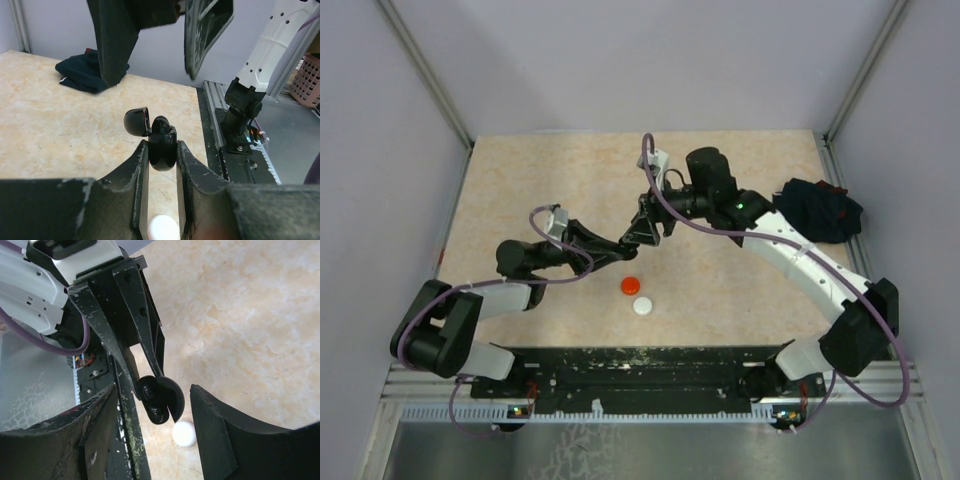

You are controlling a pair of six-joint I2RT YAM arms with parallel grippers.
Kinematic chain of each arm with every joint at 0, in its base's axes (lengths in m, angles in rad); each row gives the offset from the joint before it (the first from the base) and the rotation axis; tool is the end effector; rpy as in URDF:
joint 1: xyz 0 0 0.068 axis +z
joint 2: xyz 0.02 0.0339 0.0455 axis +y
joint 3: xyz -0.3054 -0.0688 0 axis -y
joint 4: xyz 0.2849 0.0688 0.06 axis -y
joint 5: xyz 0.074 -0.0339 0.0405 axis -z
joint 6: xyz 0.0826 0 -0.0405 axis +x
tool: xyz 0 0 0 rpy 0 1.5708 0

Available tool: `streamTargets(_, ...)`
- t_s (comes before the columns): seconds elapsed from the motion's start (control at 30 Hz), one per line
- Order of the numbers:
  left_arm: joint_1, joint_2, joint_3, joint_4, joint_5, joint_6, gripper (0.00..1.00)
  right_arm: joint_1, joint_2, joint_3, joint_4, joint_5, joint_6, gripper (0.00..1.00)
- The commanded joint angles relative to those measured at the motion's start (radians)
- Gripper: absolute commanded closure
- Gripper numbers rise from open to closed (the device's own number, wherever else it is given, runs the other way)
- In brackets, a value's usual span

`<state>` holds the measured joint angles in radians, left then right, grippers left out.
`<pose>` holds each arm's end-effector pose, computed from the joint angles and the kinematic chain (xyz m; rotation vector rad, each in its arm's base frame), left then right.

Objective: Insert the wireless bluetooth earbuds into the charging case
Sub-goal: Close the charging case.

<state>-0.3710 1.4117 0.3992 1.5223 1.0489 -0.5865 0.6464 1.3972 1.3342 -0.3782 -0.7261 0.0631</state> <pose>0.2294 -0.1661 0.2614 0.9065 1.1426 -1.3487 0.2688 0.2715 0.3983 -1.0521 1.8044 1.1704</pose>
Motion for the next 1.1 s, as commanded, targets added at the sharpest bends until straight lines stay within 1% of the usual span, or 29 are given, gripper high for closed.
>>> streamTargets(0.0, -0.001, -0.012, 0.024, 0.269, 0.023, -0.019, 1.00, 0.003, 0.031, -0.025, 0.082, -0.083, 0.002, 0.40)
streamTargets(0.17, -0.001, -0.015, 0.027, 0.262, 0.015, -0.015, 1.00, 0.011, 0.053, -0.041, 0.076, -0.140, -0.009, 0.40)
streamTargets(0.27, -0.001, -0.014, 0.023, 0.253, 0.003, -0.013, 1.00, 0.016, 0.055, -0.042, 0.053, -0.163, -0.022, 0.42)
streamTargets(0.5, -0.001, -0.024, 0.016, 0.167, -0.034, 0.021, 1.00, 0.025, 0.010, -0.053, 0.012, -0.202, -0.051, 0.44)
streamTargets(0.77, 0.000, -0.067, 0.006, 0.000, -0.084, 0.076, 1.00, 0.029, -0.068, -0.058, -0.020, -0.200, -0.069, 0.44)
streamTargets(0.97, 0.000, -0.095, 0.012, -0.098, -0.101, 0.085, 1.00, 0.038, -0.084, -0.061, -0.041, -0.199, -0.083, 0.44)
streamTargets(1.03, 0.001, -0.106, 0.010, -0.125, -0.118, 0.076, 1.00, 0.043, -0.090, -0.064, -0.048, -0.177, -0.095, 0.45)
streamTargets(1.07, 0.001, -0.113, 0.016, -0.170, -0.125, 0.076, 1.00, 0.044, -0.100, -0.069, -0.042, -0.146, -0.091, 0.45)
